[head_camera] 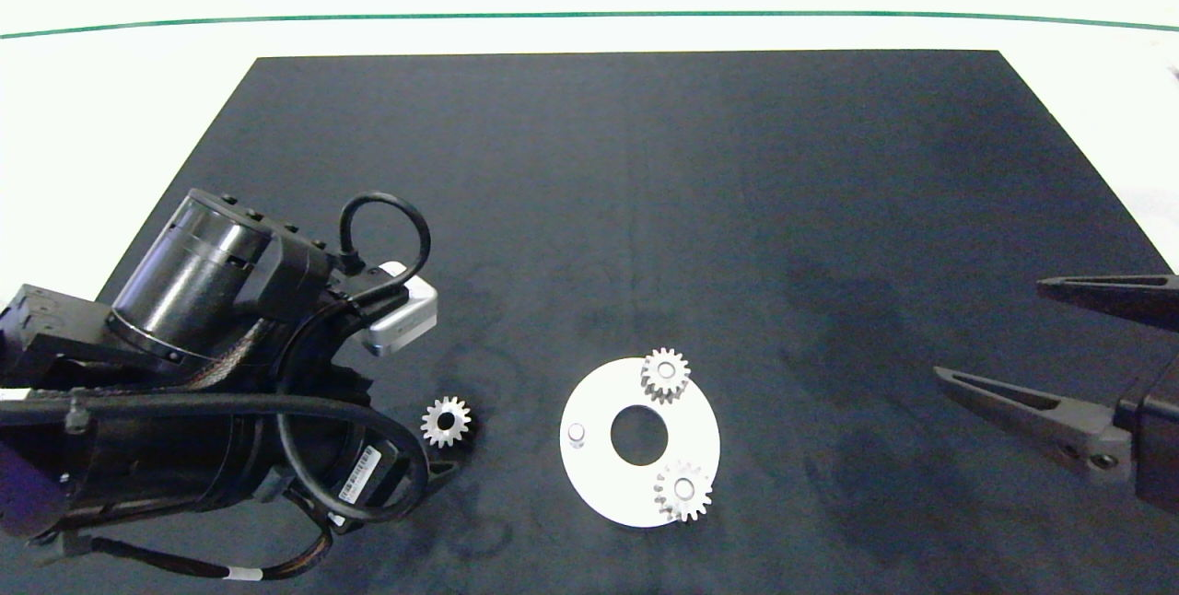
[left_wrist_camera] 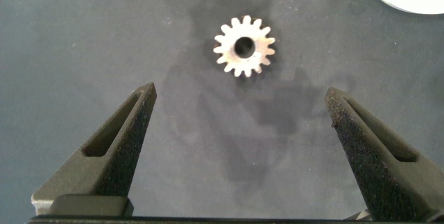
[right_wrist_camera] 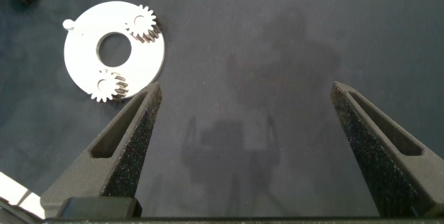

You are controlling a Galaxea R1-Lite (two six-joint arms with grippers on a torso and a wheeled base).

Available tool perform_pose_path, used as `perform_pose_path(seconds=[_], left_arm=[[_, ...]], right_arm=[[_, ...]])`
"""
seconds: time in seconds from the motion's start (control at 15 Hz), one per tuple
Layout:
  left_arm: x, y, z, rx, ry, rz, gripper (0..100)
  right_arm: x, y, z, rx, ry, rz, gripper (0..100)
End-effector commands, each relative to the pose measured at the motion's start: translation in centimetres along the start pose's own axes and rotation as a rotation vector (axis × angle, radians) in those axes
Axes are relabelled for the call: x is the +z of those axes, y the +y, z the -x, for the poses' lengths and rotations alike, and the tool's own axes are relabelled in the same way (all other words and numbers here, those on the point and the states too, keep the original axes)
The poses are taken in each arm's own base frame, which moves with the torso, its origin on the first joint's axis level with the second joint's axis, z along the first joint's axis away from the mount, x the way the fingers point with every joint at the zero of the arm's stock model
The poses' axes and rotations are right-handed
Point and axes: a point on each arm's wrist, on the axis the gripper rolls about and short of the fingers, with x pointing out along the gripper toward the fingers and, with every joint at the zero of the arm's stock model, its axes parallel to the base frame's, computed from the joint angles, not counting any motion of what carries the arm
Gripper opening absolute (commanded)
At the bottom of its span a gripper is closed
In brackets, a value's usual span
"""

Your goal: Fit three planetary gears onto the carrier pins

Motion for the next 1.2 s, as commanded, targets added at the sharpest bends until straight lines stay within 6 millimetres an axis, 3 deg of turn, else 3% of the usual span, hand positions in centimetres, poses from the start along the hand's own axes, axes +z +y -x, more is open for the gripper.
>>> perform_pose_path(seconds=[0.07, 0.6, 1.2], left_arm=[[0.6, -0.4, -0.8, -0.01, 0.016, -0.013, 100], [1.4, -2.3, -2.2, -0.014, 0.042, -0.099, 100], [2.0, -2.4, -5.0, -0.008, 0.11, -0.145, 100]], right_arm=[[0.0, -0.1, 0.2, -0.001, -0.006, 0.0, 100], [0.0, 0.3, 1.3, 0.036, -0.042, 0.012, 100], [0.0, 0.3, 1.2, 0.033, -0.038, 0.01, 100]])
